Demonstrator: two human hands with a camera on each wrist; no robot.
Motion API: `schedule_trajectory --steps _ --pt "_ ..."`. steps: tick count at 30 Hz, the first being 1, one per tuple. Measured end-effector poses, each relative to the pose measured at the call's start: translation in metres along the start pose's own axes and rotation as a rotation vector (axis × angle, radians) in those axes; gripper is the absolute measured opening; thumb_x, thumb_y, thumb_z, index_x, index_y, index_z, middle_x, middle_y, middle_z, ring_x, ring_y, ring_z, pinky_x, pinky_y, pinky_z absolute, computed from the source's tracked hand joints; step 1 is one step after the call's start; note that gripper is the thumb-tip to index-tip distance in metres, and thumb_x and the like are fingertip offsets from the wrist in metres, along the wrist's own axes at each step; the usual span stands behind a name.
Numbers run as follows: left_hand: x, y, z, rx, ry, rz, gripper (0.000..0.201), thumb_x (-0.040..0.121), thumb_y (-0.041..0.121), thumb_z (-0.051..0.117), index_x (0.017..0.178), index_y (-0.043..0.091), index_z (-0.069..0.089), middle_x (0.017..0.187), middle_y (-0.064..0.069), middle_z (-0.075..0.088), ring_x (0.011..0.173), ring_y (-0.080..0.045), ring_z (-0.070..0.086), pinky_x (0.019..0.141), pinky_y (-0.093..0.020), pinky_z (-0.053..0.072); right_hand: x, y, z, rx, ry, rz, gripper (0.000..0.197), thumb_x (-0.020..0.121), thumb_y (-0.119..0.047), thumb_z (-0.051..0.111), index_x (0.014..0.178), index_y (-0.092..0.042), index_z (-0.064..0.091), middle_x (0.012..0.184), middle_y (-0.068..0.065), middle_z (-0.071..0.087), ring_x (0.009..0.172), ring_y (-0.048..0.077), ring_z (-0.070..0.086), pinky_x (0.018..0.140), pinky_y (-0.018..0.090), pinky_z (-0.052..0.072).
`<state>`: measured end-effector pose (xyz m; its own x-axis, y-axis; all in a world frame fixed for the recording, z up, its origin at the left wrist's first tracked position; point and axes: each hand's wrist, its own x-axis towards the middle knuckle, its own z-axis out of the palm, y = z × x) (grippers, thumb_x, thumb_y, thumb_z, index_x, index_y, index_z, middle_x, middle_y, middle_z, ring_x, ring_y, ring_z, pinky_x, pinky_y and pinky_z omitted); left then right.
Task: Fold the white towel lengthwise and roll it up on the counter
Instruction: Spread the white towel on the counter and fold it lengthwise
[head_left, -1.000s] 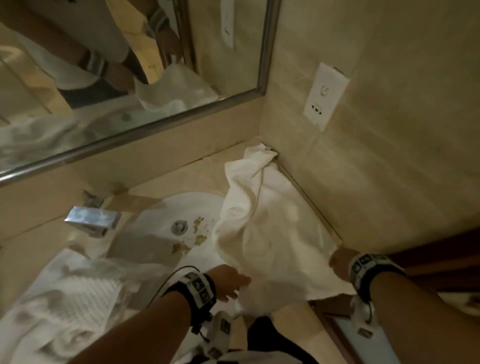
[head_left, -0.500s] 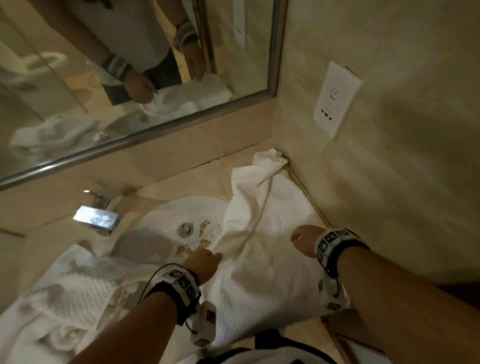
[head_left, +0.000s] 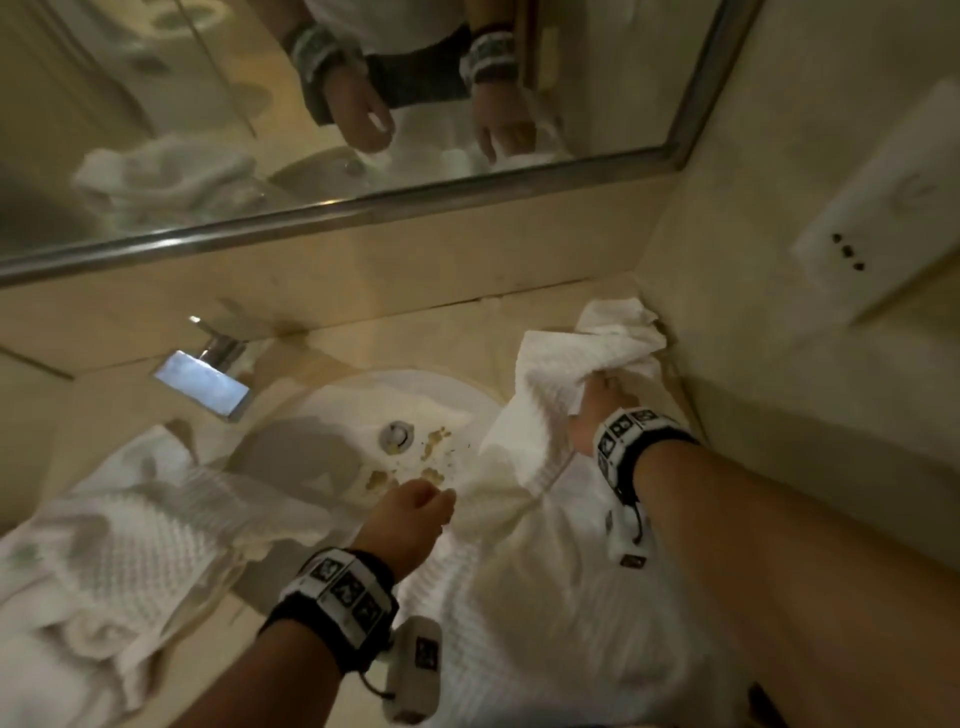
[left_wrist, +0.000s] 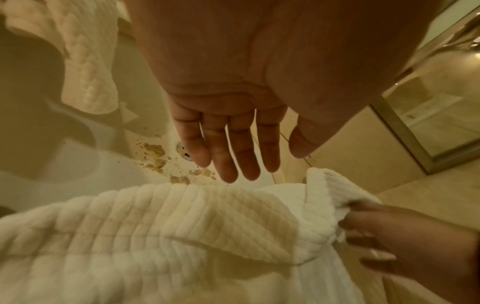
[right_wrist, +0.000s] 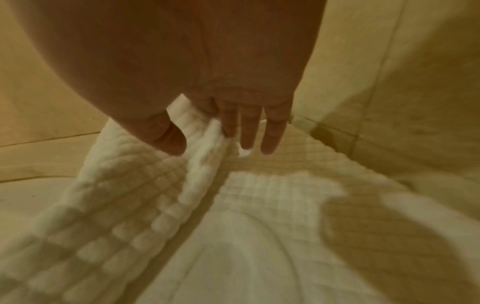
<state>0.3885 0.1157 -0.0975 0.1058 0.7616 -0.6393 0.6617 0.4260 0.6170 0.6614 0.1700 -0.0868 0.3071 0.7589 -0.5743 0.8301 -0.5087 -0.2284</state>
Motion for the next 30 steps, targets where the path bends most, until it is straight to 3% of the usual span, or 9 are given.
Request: schedule_trajectory --steps 4,6,13,17,20,23,25,27,30 --pt "0.013 0.002 -0.009 0.003 0.049 -0.035 0.031 0.096 0.042 0.06 0.085 0.014 0.068 0.087 -0.006 0.073 0.085 -0.025 0.07 0.088 -0.047 0.056 0.009 -0.025 0.016 -0.089 0.069 -0.472 0.085 0.092 -0.019 0.052 0.154 -0.046 0.001 0.166 -0.012 0.004 0.15 0.019 0.016 0.12 0.043 0.027" --pt "0.023 0.003 -0.012 0.059 0.052 -0.065 0.032 0.096 0.046 0.058 0.089 0.016 0.066 0.089 -0.004 0.071 0.086 -0.022 0.068 0.088 -0.043 0.055 0.009 -0.028 0.026 -0.09 -0.011 -0.534 0.08 0.097 -0.021 0.048 0.154 -0.048 -0.001 0.165 -0.017 -0.001 0.152 0.013 0.011 0.121 0.039 0.023" --pt "0.082 0.013 0.0 -0.041 -0.025 -0.213 0.045 0.094 0.053 0.059 0.108 0.011 0.063 0.098 -0.009 0.067 0.095 -0.026 0.065 0.088 -0.041 0.05 0.018 0.026 0.036 -0.171 0.005 -0.173 0.064 0.1 -0.04 0.036 0.158 -0.033 0.009 0.167 -0.008 0.002 0.15 0.019 0.018 0.118 0.044 0.028" --pt "0.115 0.015 0.01 -0.223 -0.037 -0.291 0.06 0.081 0.07 0.052 0.099 0.013 0.064 0.101 -0.012 0.068 0.106 -0.037 0.066 0.096 -0.05 0.053 0.023 0.048 0.028 -0.265 -0.009 -0.114 0.062 0.1 -0.043 0.031 0.158 -0.033 0.011 0.165 -0.013 0.012 0.144 0.017 0.028 0.11 0.045 0.036" --pt "0.125 0.029 0.014 -0.563 -0.059 -0.403 0.041 0.107 0.042 0.039 0.093 0.013 0.063 0.105 -0.011 0.068 0.101 -0.031 0.063 0.09 -0.039 0.051 0.033 0.039 0.012 -0.282 0.076 -0.003 0.06 0.101 -0.047 0.029 0.155 -0.025 0.017 0.142 0.002 0.052 0.12 0.024 0.056 0.098 0.042 0.046" --pt "0.134 0.024 0.024 -0.586 -0.095 -0.448 0.045 0.104 0.041 0.051 0.101 0.0 0.07 0.104 -0.018 0.075 0.098 -0.038 0.069 0.093 -0.053 0.056 0.041 0.035 0.0 -0.293 0.011 0.131 0.052 0.101 -0.047 0.029 0.145 -0.02 0.036 0.124 0.005 0.064 0.107 0.025 0.063 0.091 0.036 0.049" --pt "0.125 0.027 0.028 -0.507 -0.227 -0.455 0.04 0.096 0.031 0.066 0.108 -0.007 0.068 0.1 -0.019 0.073 0.094 -0.037 0.067 0.087 -0.046 0.055 0.043 0.033 -0.006 -0.353 0.036 0.097 0.035 0.1 -0.045 0.035 0.113 -0.023 0.058 0.115 0.002 0.067 0.1 0.023 0.064 0.083 0.031 0.05" --pt "0.115 0.038 0.032 -0.353 -0.394 -0.431 0.035 0.088 0.026 0.071 0.113 0.001 0.071 0.1 -0.016 0.071 0.094 -0.034 0.065 0.084 -0.044 0.055 0.046 0.026 -0.01 -0.384 0.043 0.05 0.031 0.098 -0.049 0.036 0.092 -0.026 0.055 0.107 0.0 0.067 0.093 0.022 0.063 0.082 0.031 0.048" --pt "0.114 0.041 0.04 -0.162 -0.484 -0.347 0.017 0.102 0.01 0.051 0.114 0.011 0.064 0.083 -0.002 0.055 0.074 -0.011 0.055 0.083 -0.029 0.057 0.055 0.016 -0.007 -0.36 0.101 -0.025 0.048 0.093 -0.056 0.046 0.13 -0.026 0.042 0.132 0.004 0.05 0.113 0.025 0.054 0.09 0.039 0.047"
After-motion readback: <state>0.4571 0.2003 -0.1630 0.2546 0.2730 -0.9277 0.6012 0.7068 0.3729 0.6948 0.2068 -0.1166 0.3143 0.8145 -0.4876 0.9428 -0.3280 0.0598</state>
